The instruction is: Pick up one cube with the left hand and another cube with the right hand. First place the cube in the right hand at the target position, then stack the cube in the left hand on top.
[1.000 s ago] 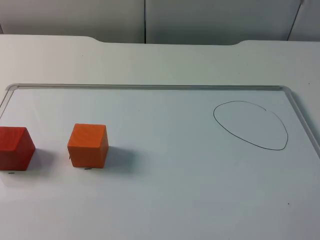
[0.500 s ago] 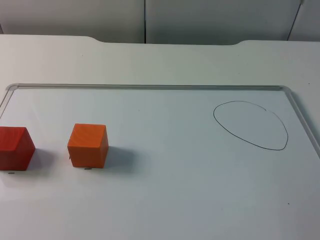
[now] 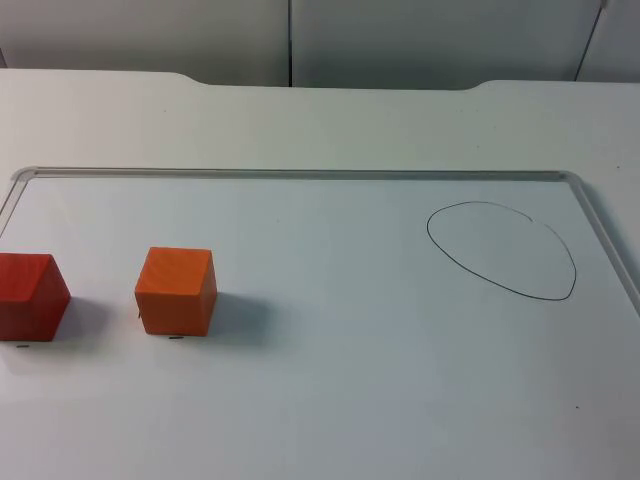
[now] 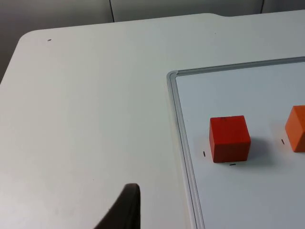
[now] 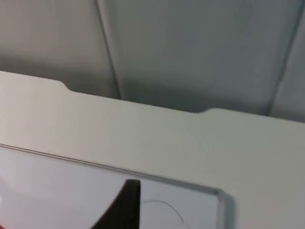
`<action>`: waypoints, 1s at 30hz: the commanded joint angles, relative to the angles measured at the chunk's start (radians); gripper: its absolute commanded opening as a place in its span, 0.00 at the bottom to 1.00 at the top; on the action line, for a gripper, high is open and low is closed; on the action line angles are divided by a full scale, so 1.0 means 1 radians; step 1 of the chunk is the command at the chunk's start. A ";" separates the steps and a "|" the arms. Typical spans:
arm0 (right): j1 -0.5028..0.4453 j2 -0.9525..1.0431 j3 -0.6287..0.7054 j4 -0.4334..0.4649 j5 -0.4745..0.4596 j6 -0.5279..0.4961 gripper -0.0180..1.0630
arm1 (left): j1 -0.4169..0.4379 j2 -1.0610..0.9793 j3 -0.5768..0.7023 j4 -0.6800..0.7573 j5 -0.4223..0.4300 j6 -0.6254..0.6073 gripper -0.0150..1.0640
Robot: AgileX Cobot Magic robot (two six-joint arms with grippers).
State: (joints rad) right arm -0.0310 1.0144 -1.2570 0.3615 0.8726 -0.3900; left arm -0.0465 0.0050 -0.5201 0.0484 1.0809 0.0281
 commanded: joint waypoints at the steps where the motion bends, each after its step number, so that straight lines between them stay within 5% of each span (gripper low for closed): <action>1: -0.007 0.061 -0.054 0.131 0.006 -0.116 0.97 | 0.003 -0.005 0.008 -0.006 -0.002 -0.001 0.99; 3: 0.015 0.117 -0.104 0.202 0.014 -0.185 0.97 | 0.003 -0.005 0.008 -0.006 -0.002 -0.001 0.99; 11: 0.236 0.287 -0.222 0.204 -0.010 -0.267 0.97 | 0.003 -0.005 0.008 -0.006 -0.002 -0.001 0.99; 19: 0.526 0.562 -0.389 0.046 -0.022 -0.268 0.97 | 0.003 -0.005 0.008 -0.006 -0.002 -0.001 0.99; 30: 0.746 0.874 -0.515 -0.182 0.057 -0.273 0.97 | 0.003 -0.005 0.008 -0.006 -0.002 -0.001 0.99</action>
State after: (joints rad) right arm 0.6834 1.8493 -1.7472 0.2224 0.9071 -0.6528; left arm -0.0465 0.0050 -0.5201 0.0484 1.0809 0.0281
